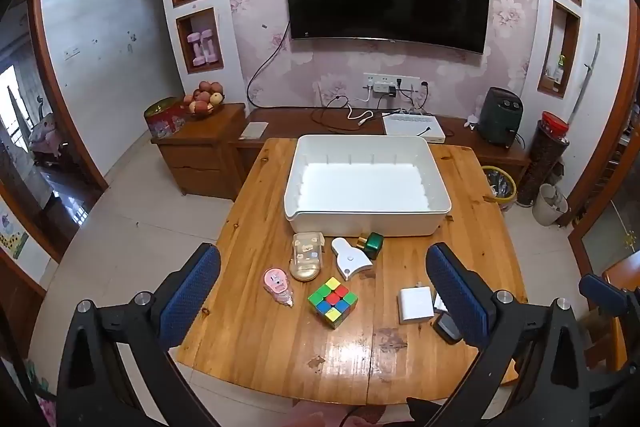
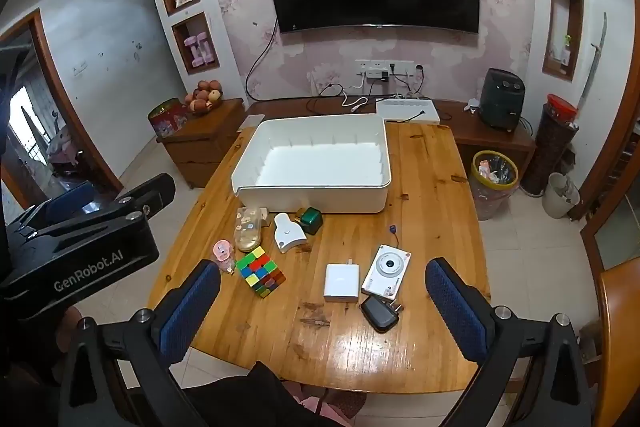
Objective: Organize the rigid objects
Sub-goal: 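Move both tools toward the chargers and white photo device on the table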
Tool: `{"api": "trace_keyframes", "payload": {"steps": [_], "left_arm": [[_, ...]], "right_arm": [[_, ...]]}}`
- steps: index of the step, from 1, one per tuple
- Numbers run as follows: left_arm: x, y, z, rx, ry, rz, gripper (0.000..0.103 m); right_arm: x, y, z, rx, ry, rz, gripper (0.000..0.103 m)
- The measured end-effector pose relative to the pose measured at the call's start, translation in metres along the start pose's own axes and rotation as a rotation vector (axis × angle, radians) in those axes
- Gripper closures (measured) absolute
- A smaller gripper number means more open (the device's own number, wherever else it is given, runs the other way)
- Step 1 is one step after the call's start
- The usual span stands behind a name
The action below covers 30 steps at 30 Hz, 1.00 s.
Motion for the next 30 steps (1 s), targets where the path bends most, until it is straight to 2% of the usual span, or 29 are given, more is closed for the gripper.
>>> {"api": "trace_keyframes", "payload": {"steps": [7, 11, 18, 25, 30], "left_arm": [[-0.002, -0.005, 0.010, -0.011, -0.021, -0.018, 0.000], [0.003, -0.004, 0.001, 0.013, -0.057, -0.016, 0.001], [0.008, -0.013, -0.014, 0.042, -0.029, -0.019, 0.001], [0.006, -0.023, -0.031, 0.055, -0.006, -0.061, 0.001], [0.011, -0.023, -0.041, 0.067, 0.035, -0.039, 0.001]], "right_arm": [[0.003, -0.001, 0.002, -0.008, -0.009, 0.013, 0.000], [0.001, 0.003, 0.004, 0.000, -0.012, 0.018, 0.000], [0.016, 0.001, -0.019, 0.046, 0.011, 0.047, 0.000], [0.017, 0.000, -0.040, 0.078, 0.027, 0.063, 0.000], [0.018, 0.001, -0.060, 0.137, 0.040, 0.081, 0.000]]}}
Point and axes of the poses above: each gripper's, at about its wrist camera, not at the fingertips, and x roughly the way its jaws point, z to its left, y to its underside, the point moved 4 cm from there along x, roughly the way its jaws point, and after that the axes turned 13 degrees about -z, right-handed, at the moved point
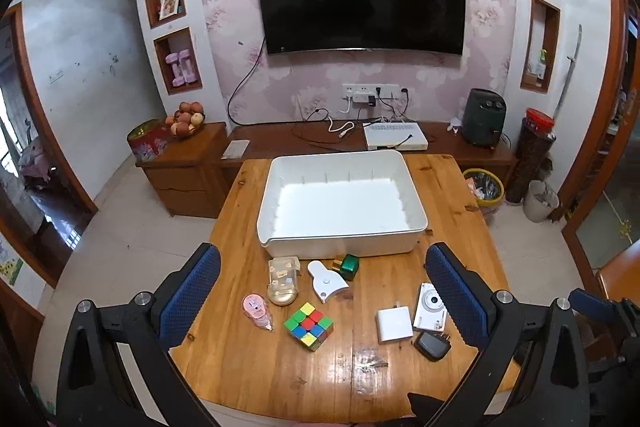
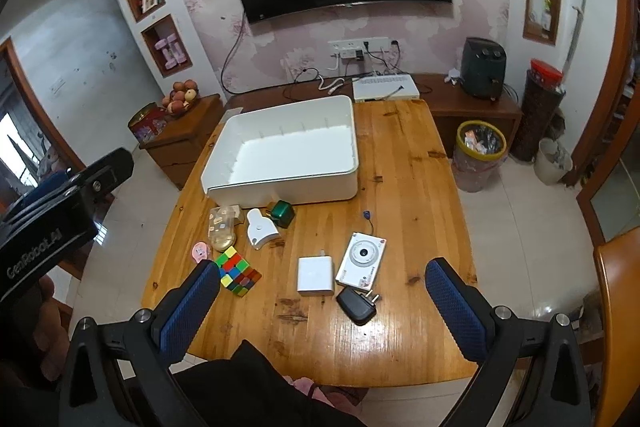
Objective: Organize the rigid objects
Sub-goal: 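Move both tools toward the chargers and white photo device on the table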
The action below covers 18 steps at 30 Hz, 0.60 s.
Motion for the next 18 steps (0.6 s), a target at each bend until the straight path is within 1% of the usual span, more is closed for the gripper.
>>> {"api": "trace_keyframes", "payload": {"steps": [4, 7, 9, 12, 16, 18], "left_arm": [[0.002, -0.001, -0.002, 0.019, 0.010, 0.007, 0.001], [0.009, 0.004, -0.006, 0.038, 0.034, 0.048, 0.001], [0.016, 0.010, -0.010, 0.044, 0.064, 0.092, 0.001], [0.029, 0.019, -0.018, 0.056, 0.116, 0.171, 0.001], [0.052, 0.033, -0.034, 0.081, 0.200, 0.303, 0.001], [0.062, 0.042, -0.040, 0.091, 0.222, 0.363, 0.001]], "right_arm": [[0.011, 0.005, -0.013, 0.065, -0.003, 0.051, 0.000], [0.020, 0.014, -0.024, 0.137, 0.008, 0.106, 0.000], [0.025, 0.024, -0.031, 0.184, 0.023, 0.153, 0.000], [0.029, 0.033, -0.046, 0.258, 0.039, 0.198, 0.000], [0.037, 0.047, -0.065, 0.382, 0.053, 0.267, 0.000], [0.044, 0.055, -0.073, 0.449, 0.057, 0.308, 0.000]]}}
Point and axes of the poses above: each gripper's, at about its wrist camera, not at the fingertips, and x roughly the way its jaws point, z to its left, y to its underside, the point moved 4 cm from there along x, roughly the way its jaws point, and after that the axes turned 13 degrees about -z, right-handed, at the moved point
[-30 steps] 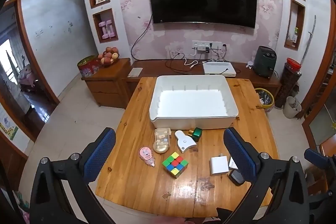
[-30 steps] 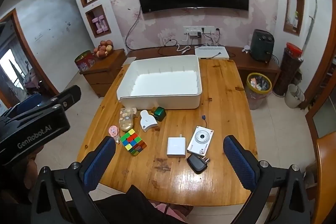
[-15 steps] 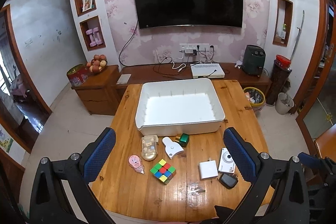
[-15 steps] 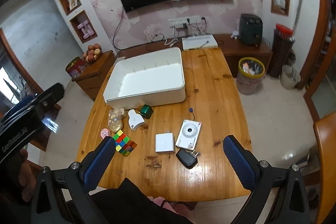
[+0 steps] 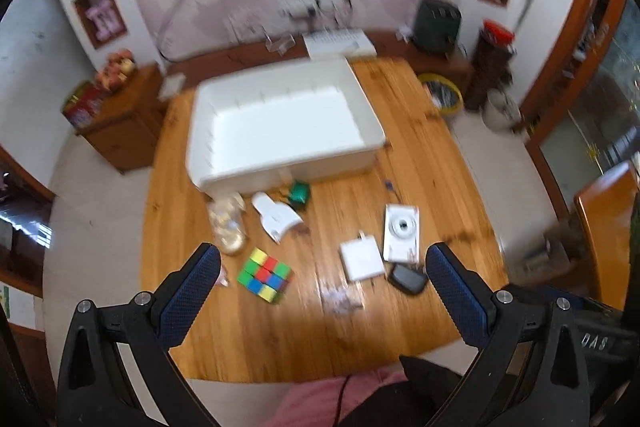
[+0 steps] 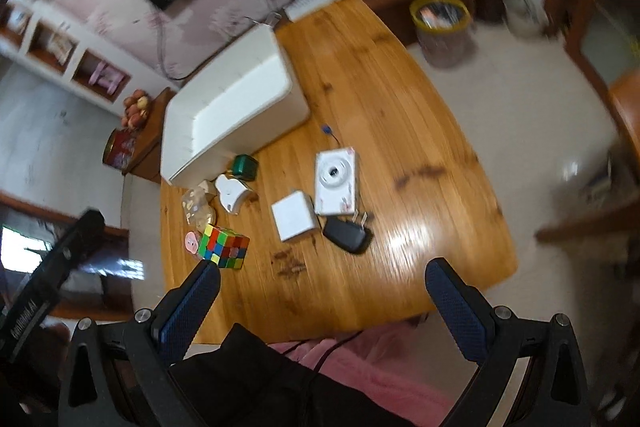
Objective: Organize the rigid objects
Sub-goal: 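Move both tools toward the chargers and white photo device on the table, then grasp the white charger with the left tool while the right tool grasps the black charger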
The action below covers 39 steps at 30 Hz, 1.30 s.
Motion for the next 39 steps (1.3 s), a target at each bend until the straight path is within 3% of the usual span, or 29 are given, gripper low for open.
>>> {"api": "trace_keyframes", "payload": {"steps": [4, 7, 11, 15, 21, 26, 29, 34, 39], "left_arm": [[0.030, 0.005, -0.001, -0.017, 0.040, 0.140, 0.001], [0.058, 0.013, 0.003, -0.091, 0.083, 0.271, 0.001], [0.089, 0.022, 0.009, -0.150, 0.104, 0.418, 0.003], [0.119, 0.031, 0.012, -0.201, 0.118, 0.539, 0.006], [0.157, 0.040, 0.013, -0.244, 0.141, 0.650, 0.008], [0.184, 0.045, 0.016, -0.268, 0.116, 0.716, 0.013], [0.197, 0.047, 0.018, -0.286, 0.107, 0.748, 0.014], [0.210, 0.059, 0.014, -0.294, 0.120, 0.829, 0.023], [0.219, 0.066, 0.008, -0.309, 0.144, 0.879, 0.024]], "right_arm": [[0.025, 0.005, -0.018, 0.144, -0.008, 0.113, 0.006], [0.043, 0.009, -0.026, 0.237, -0.007, 0.201, 0.009], [0.072, 0.012, -0.023, 0.316, -0.020, 0.309, 0.009], [0.093, 0.008, -0.018, 0.344, -0.004, 0.360, 0.011], [0.130, 0.001, -0.016, 0.384, 0.039, 0.418, 0.011], [0.156, 0.009, -0.029, 0.467, 0.108, 0.476, 0.012], [0.168, 0.017, -0.036, 0.499, 0.145, 0.510, 0.018], [0.177, 0.022, -0.042, 0.511, 0.168, 0.527, 0.019], [0.187, 0.023, -0.046, 0.513, 0.184, 0.533, 0.026]]}}
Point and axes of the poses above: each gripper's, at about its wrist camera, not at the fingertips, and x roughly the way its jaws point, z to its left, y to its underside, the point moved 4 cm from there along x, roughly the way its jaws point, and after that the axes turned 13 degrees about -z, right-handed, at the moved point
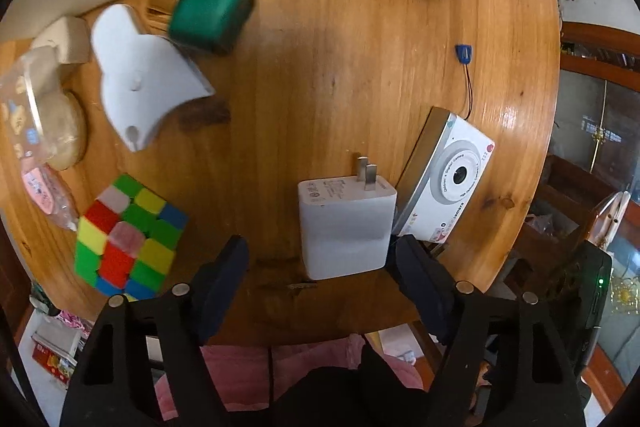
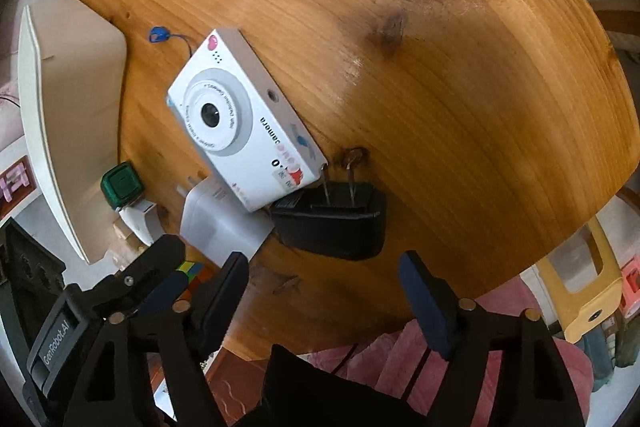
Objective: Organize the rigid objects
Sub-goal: 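Grasp the white charger with the left tool while the right tool grasps the black charger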
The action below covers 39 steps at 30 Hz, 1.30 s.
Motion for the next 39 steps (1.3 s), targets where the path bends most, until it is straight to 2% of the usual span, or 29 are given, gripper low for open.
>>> {"api": "trace_keyframes", "payload": {"steps": [5, 11, 20, 23, 25, 31, 34, 36, 38, 39], "left_arm": [[0.010, -0.005, -0.006, 0.010, 0.010, 0.031, 0.024], [0.025, -0.007, -0.013, -0.017, 0.005, 0.073, 0.036], [0.037, -0.011, -0.013, -0.023, -0.004, 0.128, 0.037], [0.039, -0.014, -0.013, -0.028, -0.017, 0.132, 0.037], [0.039, -0.017, -0.013, -0.031, -0.014, 0.133, 0.042], [0.038, -0.021, -0.011, -0.029, -0.012, 0.131, 0.042], [0.035, -0.022, -0.009, -0.047, -0.007, 0.131, 0.042], [0.029, -0.023, 0.000, -0.055, -0.012, 0.131, 0.042], [0.031, -0.018, -0.002, -0.057, -0.022, 0.126, 0.042], [0.029, -0.013, 0.000, -0.053, -0.029, 0.121, 0.042]], "right_arm": [[0.002, -0.003, -0.001, -0.008, 0.003, -0.002, 0.032], [0.005, -0.002, 0.002, 0.000, 0.012, 0.007, 0.036], [0.010, -0.004, 0.001, 0.001, 0.032, 0.008, 0.040], [0.012, -0.004, 0.004, -0.009, 0.045, 0.008, 0.043], [0.013, -0.004, 0.006, -0.017, 0.052, 0.007, 0.043], [0.016, 0.000, 0.006, -0.038, 0.047, 0.004, 0.045], [0.015, 0.004, 0.006, -0.047, 0.029, 0.003, 0.052], [0.014, 0.007, 0.004, -0.043, -0.016, 0.012, 0.065], [0.016, 0.010, 0.005, -0.045, -0.041, 0.017, 0.073], [0.016, 0.011, 0.005, -0.053, -0.040, 0.013, 0.074]]}}
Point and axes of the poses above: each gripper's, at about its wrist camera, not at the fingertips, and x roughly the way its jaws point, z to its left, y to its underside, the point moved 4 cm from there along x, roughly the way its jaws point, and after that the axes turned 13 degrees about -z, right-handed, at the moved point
